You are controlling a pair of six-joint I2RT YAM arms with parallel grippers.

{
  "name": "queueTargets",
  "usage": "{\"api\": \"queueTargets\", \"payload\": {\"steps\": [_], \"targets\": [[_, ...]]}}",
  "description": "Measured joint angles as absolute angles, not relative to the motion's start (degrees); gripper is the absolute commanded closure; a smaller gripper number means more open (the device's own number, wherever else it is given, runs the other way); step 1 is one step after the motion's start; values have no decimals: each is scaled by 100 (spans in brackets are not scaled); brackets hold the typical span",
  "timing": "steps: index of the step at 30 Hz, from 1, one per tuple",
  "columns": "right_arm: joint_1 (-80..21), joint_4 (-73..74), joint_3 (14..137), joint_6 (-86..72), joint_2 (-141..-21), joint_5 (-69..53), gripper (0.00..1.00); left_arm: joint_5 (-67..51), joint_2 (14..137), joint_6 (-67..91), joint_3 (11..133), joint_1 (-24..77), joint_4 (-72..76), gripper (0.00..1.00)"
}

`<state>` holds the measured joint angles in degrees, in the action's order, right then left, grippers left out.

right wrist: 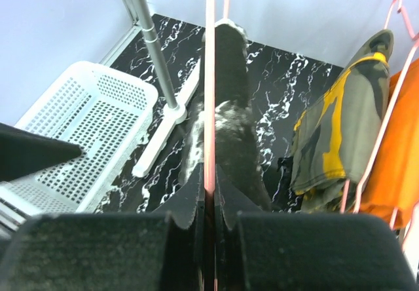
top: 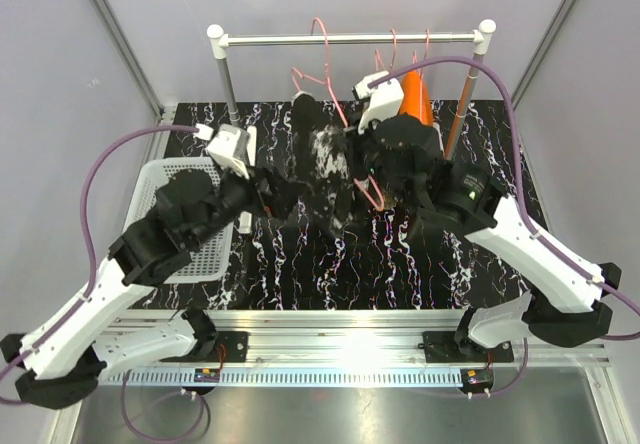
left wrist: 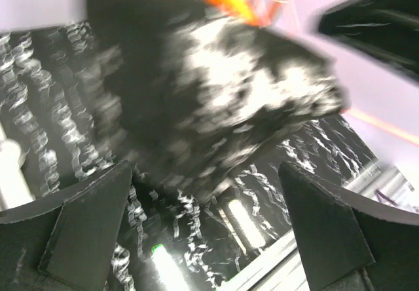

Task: Remove the trousers from the hanger

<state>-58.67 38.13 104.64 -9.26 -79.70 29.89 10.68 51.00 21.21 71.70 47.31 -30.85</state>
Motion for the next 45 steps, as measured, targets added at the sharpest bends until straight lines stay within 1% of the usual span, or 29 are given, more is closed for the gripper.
{"api": "queueTargets", "payload": {"steps": [7,11,17,18,19,20,22,23,27,36,38,40,42,43,45], "targets": [[-6827,3887,10379,-1173,-7915,4156,100,2676,5159,978,6545,7116,-1949,1],[-7321,3892,10425,-1181,-7961,4814,100,3721,5518,336,6425,7828,-1518,1],[-7673,3911,10481,-1184,-7994,5387,100,4882,6075,-196,6377,7913,-1122,2],[-7697,3913,10488,-1188,-7994,5472,100,5000,6097,-292,6359,7918,-1011,4],[-7725,3911,10490,-1192,-7994,5544,100,5109,6119,-366,6357,7931,-930,9],[-7752,3909,10499,-1194,-7994,5625,100,5192,6136,-440,6355,7948,-845,11],[-7800,3889,10519,-1203,-7994,5739,100,5317,6167,-580,6331,7957,-633,9],[-7813,3876,10521,-1210,-7994,5771,100,5349,6178,-624,6313,7957,-534,1],[-7848,3767,10516,-1291,-7968,5795,100,5356,6200,-698,6289,7948,-270,1],[-7922,3627,10256,-1592,-7690,5561,100,4884,6071,-585,5854,7933,169,1],[-7924,3629,10239,-1671,-7634,5448,100,4862,6049,-574,5846,7929,231,5],[-7926,3627,10235,-1763,-7577,5297,100,4862,6047,-565,5846,7889,318,6],[-7926,3623,10215,-1850,-7522,5151,100,4834,6047,-541,5846,7811,375,11],[-7926,3621,10204,-1896,-7496,5076,100,4810,6047,-510,5846,7769,397,25],[-7926,3623,10186,-1968,-7472,4965,100,4746,6047,-425,5846,7706,445,45]]}}
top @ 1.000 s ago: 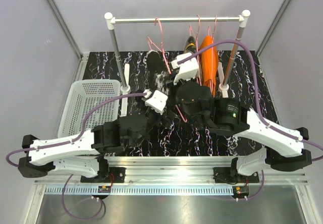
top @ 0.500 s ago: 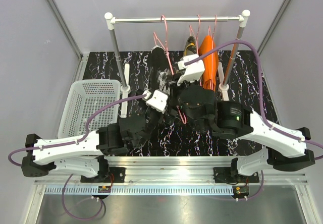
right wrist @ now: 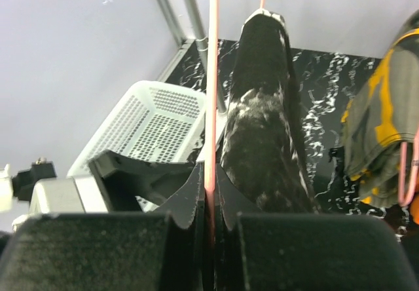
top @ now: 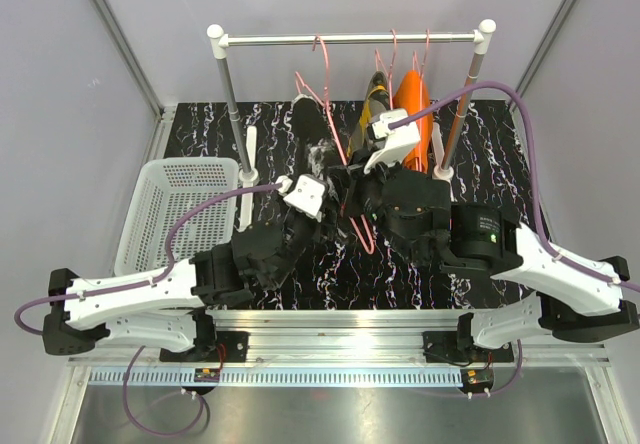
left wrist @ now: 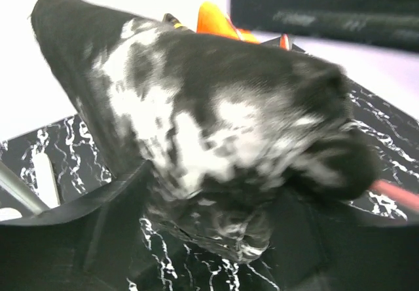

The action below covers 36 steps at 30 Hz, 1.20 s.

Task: Remove the trousers from the hanger

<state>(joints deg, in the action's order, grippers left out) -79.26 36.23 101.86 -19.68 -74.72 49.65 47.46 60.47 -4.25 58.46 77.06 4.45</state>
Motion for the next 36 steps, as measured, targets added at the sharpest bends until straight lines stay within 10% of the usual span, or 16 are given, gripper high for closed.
{"api": "queueTargets", "payload": {"steps": [6,36], "targets": [[-7929,3607,10110,-2086,-7472,4829,100,4689,6036,-412,5846,7649,537,100],[-6914,3795,7671,-2930,-7686,4281,100,6329,4423,-1031,6589,7634,-148,100]]}}
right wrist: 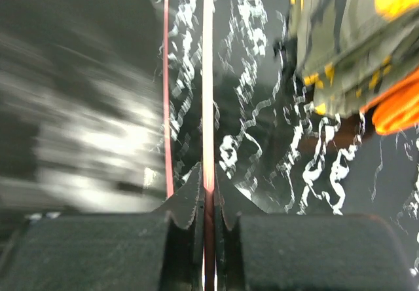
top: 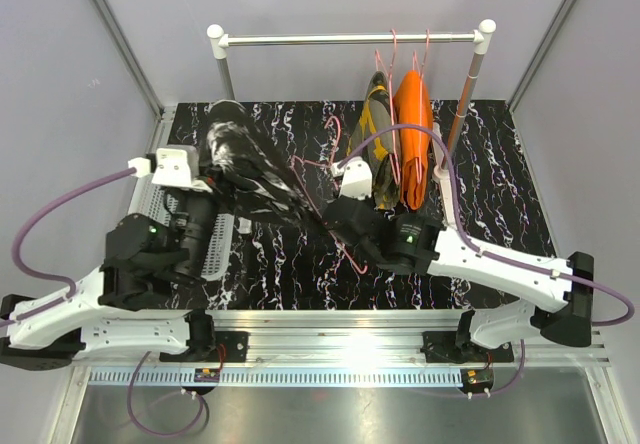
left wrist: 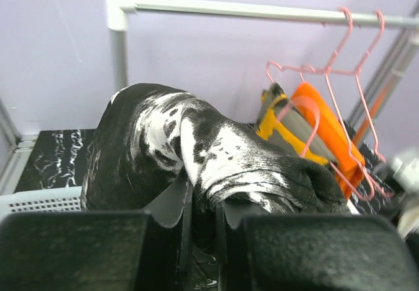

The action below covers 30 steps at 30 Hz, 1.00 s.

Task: Remove the trousers from the hanger

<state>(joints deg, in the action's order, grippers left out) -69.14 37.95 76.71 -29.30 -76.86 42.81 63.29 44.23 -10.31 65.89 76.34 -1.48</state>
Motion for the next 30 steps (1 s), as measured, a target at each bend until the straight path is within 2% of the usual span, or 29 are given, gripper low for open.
{"api": "queueTargets", "payload": {"steps": [8,13,21,27,30], "targets": [[-6877,3636,6932,-2993,-7590,3966,100,7365,4362,-2320,6801,7544,827,100],[-6877,3623,6729,-3013,-7218,3938,100,8020,4335,-3006,6879,6761,1155,100],[-6877,3540,6770,-2716,-6471,3931,100,8482,4200,-2655,7135,5347,-554,100],[-6873,3627,7360,-2244,-6237,3933,100,8580,4287,-1457,7011,4818,-2696,100],[-6873,3621,7638,-2071,-6075,3931,100,8256,4574,-829,6831,4077,-3712,100]]}}
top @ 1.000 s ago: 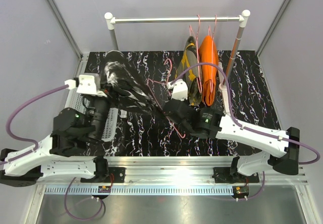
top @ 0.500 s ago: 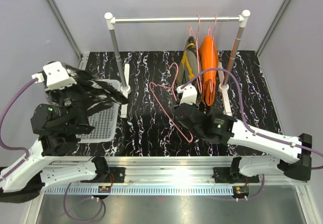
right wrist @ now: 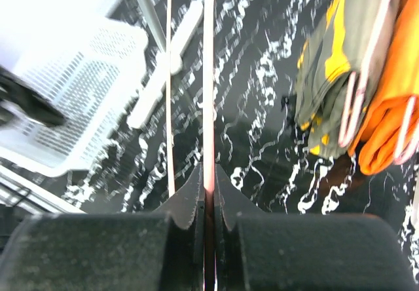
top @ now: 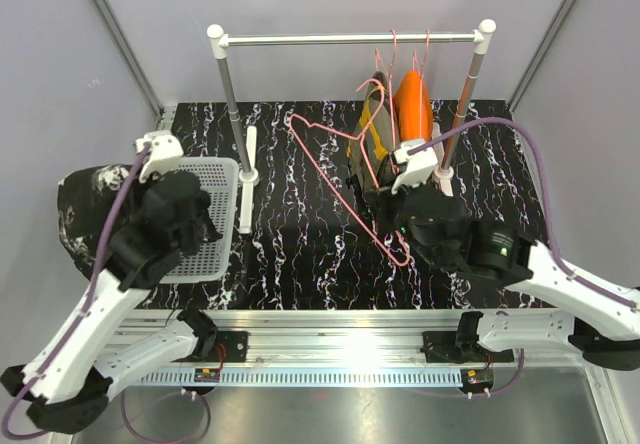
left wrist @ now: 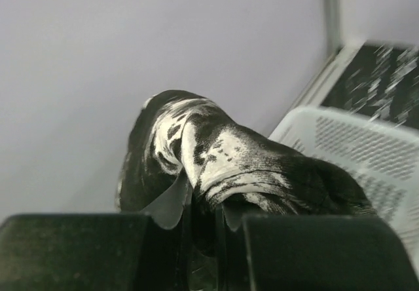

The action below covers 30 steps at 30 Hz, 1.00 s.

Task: Remove the trousers from the hanger

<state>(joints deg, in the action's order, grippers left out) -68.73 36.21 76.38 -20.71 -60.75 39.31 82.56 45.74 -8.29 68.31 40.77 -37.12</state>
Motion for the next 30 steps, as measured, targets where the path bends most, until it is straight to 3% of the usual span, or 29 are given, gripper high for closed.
{"api": "queueTargets", "payload": {"steps": [4,15,20,24,30], "targets": [[-6871,3601,7721,-1962,-5784,3822,100,7603,5214,-469,6429,3203,-4397,100],[-6862,3492,7640,-1774,-5721,3511,100,6080,7142,-200,6250,2609,-4630,100],[-6862,3492,7638,-1706,-5621,3483,100,5376,8160,207,6547,2128,-4759,89],[-6862,3494,7638,-1647,-5507,3485,100,5026,8691,626,6991,1791,-4877,99],[-6862,3492,7636,-1601,-5474,3492,100,4539,8753,1205,7356,1363,-5030,100]]}}
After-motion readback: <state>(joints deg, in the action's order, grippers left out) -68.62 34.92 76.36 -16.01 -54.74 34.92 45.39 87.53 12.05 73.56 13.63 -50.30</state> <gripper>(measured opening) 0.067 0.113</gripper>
